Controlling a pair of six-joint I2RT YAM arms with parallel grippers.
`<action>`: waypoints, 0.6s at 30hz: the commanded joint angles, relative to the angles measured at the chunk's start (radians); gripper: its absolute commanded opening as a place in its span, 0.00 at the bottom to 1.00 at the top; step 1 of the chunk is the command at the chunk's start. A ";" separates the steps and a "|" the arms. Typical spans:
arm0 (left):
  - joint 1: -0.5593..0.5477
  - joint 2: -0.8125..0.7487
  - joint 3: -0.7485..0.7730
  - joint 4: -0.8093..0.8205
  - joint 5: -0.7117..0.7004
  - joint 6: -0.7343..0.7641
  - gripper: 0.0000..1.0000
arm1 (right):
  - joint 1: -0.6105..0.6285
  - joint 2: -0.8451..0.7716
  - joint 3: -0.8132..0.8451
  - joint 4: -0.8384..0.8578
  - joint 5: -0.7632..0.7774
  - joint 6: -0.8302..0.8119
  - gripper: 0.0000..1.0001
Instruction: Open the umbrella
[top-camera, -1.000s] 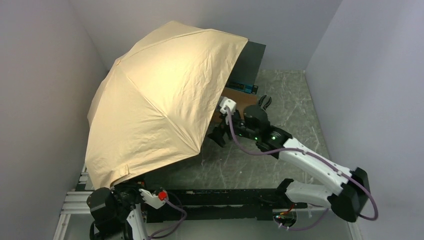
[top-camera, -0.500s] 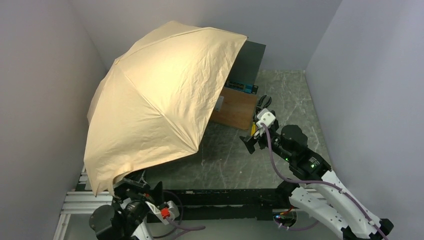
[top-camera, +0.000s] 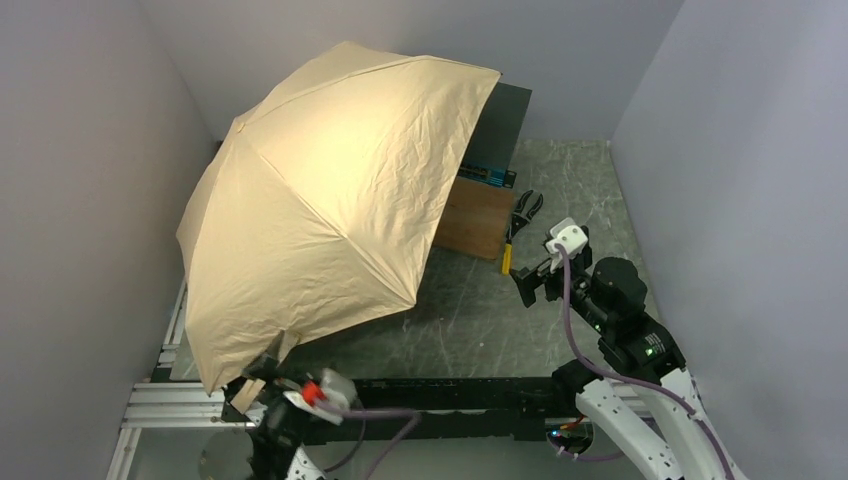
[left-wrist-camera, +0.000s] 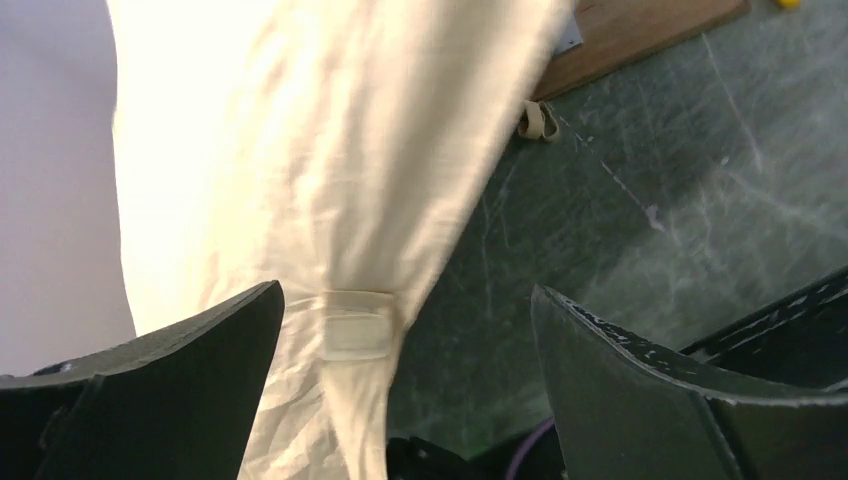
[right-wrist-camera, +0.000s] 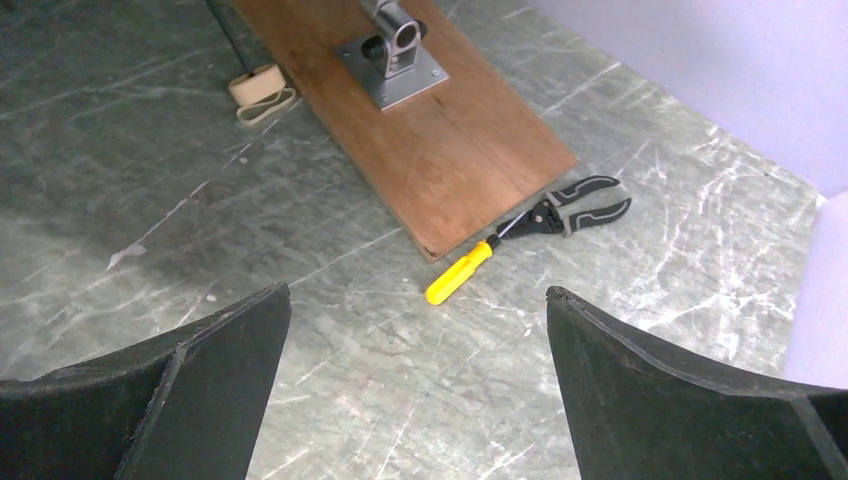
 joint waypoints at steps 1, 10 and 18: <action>-0.001 0.280 0.034 0.087 -0.190 -0.294 1.00 | -0.056 -0.019 0.046 -0.005 -0.023 0.020 1.00; -0.010 0.525 0.084 0.181 -0.232 -0.542 1.00 | -0.110 -0.016 0.046 0.011 -0.035 0.030 1.00; -0.010 0.487 -0.028 0.274 -0.416 -0.317 1.00 | -0.133 -0.028 0.031 0.003 -0.034 0.032 1.00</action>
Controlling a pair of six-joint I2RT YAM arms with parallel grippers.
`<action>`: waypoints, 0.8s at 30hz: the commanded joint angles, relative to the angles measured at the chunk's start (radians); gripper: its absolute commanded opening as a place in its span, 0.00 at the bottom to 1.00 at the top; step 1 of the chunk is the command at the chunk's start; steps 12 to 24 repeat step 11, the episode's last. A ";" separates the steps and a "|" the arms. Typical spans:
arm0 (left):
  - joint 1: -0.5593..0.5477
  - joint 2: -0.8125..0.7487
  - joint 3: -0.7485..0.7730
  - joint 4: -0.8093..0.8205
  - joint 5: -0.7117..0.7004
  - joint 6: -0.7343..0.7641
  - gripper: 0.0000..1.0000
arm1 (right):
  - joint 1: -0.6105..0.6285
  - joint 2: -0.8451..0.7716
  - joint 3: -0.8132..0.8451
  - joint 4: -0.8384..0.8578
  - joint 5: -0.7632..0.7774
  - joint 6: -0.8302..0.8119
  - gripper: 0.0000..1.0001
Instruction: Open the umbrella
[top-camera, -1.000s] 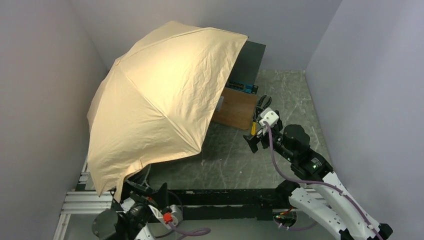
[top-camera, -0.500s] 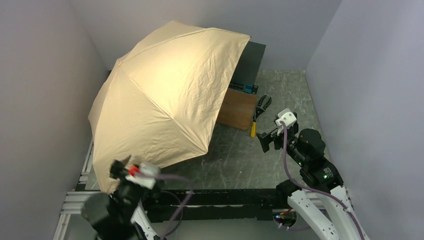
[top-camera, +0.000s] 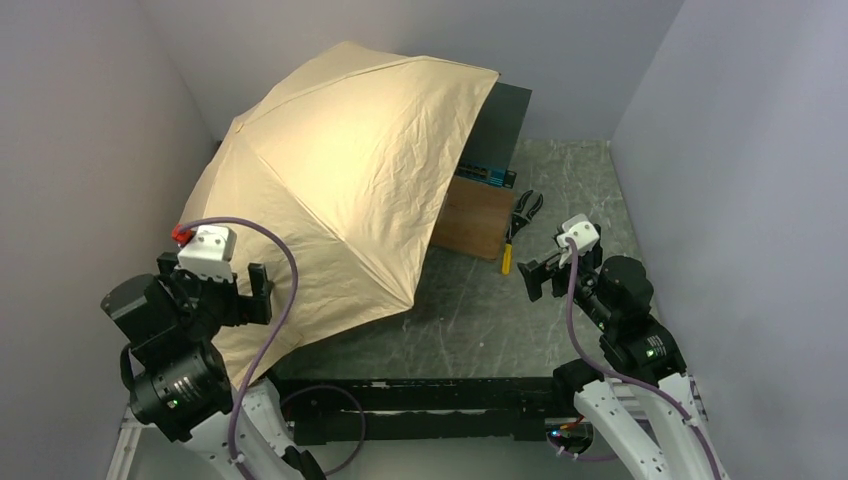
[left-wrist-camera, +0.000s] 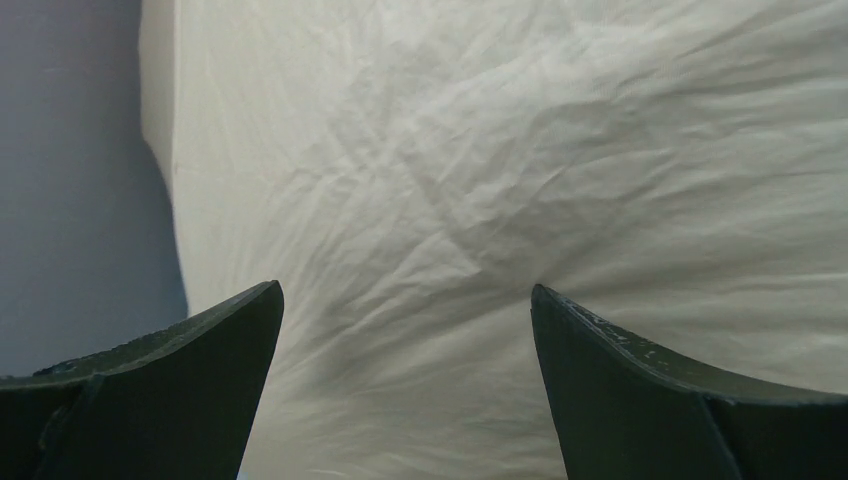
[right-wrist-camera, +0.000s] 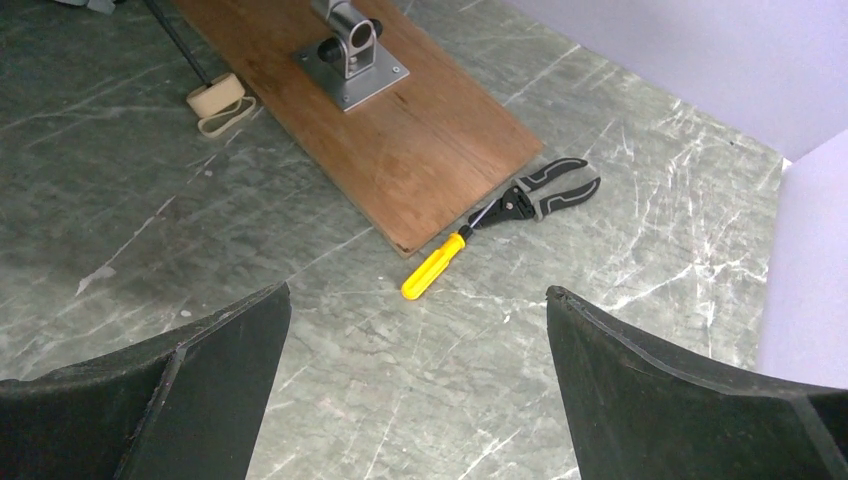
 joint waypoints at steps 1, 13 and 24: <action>0.001 -0.078 -0.050 0.096 -0.179 0.083 1.00 | -0.020 -0.019 0.019 0.002 -0.008 0.015 1.00; 0.001 -0.102 -0.101 0.188 -0.297 0.053 1.00 | -0.063 -0.068 0.044 -0.071 -0.016 -0.009 1.00; 0.001 -0.102 -0.101 0.188 -0.297 0.053 1.00 | -0.063 -0.068 0.044 -0.071 -0.016 -0.009 1.00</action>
